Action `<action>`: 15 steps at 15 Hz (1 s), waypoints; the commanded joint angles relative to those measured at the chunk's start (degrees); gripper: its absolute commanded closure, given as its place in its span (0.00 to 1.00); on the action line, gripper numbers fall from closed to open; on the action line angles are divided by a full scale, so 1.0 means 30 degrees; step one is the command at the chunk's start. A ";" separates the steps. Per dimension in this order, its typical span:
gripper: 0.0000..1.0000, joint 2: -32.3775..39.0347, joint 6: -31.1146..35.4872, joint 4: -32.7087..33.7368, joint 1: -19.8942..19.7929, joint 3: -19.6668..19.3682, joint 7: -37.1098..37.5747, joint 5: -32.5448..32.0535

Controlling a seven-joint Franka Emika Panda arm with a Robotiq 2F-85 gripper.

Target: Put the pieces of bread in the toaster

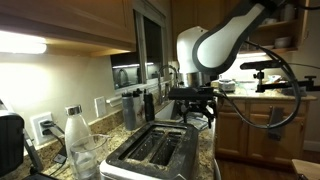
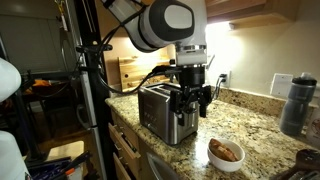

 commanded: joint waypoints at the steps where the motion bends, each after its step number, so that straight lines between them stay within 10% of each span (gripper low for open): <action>1: 0.00 0.0719 0.0628 0.0364 0.0695 -0.0853 0.0824 -0.0481; 15: 0.00 0.3547 0.2164 0.1591 0.1711 -0.2498 0.0924 -0.0502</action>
